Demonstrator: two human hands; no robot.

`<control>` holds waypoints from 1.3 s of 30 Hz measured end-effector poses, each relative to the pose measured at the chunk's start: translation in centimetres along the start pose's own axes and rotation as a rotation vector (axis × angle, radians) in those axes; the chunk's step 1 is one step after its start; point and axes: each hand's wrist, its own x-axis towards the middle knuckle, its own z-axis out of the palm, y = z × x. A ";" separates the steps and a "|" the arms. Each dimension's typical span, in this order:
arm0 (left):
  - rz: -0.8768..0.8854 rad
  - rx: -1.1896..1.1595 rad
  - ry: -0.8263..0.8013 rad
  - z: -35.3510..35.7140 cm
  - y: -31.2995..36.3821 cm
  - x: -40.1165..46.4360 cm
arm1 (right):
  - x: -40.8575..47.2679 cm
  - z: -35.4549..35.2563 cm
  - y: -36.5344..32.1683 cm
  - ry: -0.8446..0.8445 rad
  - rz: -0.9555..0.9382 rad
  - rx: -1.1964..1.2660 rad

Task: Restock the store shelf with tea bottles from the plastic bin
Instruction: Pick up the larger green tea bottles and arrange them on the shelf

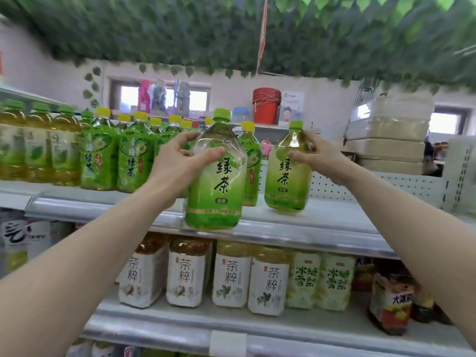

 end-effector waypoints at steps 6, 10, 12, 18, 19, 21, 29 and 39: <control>0.011 0.007 -0.020 1.3 -0.6 1.3 | 1.2 1.1 2.6 0.014 -0.038 -0.057; 0.013 -0.024 -0.023 2.0 -0.5 2.0 | 0.0 1.9 3.7 0.004 -0.062 -0.190; 0.016 -0.043 -0.012 2.3 -0.4 2.3 | -0.1 2.4 4.4 0.019 -0.065 -0.210; 0.000 -0.056 0.005 2.9 -0.3 3.1 | 2.8 3.9 5.6 0.037 -0.030 -0.222; 0.000 -0.047 0.008 3.0 -0.3 3.0 | 3.3 4.3 5.8 0.049 -0.020 -0.231; 0.004 -0.027 0.008 3.2 -0.2 2.9 | 4.3 4.9 6.1 0.062 0.015 -0.240; 0.025 -0.011 0.006 3.9 -0.3 2.7 | 0.0 5.6 0.6 -0.075 -0.186 0.317; 0.078 0.108 -0.189 7.6 -0.2 4.3 | -2.9 3.4 -0.4 -0.169 -0.145 0.512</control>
